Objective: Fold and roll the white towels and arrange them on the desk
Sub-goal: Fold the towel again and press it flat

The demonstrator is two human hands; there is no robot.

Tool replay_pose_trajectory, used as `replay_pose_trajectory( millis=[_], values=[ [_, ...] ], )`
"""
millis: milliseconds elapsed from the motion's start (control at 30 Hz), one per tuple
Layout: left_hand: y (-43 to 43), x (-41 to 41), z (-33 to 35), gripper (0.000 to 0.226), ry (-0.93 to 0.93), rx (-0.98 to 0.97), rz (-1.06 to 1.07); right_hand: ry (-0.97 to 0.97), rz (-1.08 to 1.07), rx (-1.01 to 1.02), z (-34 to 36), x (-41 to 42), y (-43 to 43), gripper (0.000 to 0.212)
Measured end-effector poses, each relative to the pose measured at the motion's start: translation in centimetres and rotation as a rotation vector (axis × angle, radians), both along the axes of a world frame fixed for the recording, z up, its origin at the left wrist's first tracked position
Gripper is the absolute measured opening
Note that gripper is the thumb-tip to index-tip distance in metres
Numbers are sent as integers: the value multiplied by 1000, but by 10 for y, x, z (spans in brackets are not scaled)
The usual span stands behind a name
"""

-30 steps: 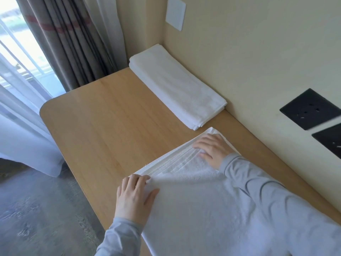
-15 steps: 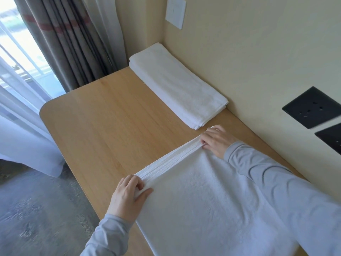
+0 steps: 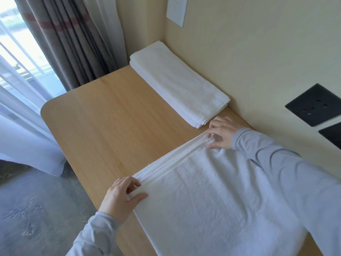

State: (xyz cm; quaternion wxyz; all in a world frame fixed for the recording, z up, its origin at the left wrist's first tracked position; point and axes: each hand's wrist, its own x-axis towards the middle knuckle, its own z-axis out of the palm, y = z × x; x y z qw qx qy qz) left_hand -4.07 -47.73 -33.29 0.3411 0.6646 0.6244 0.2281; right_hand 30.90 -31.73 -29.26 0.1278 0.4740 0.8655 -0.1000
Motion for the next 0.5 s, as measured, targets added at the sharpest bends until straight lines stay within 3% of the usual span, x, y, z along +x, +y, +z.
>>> replay_pose_trajectory(
  millis=[300,500],
  values=[
    [13,2,8,30,133,-216,-73,-192,89,31,-4,-15,-2,35],
    [9,0,16,25,68,-20,-197,-174,75,62,0,-12,2,36]
  ],
)
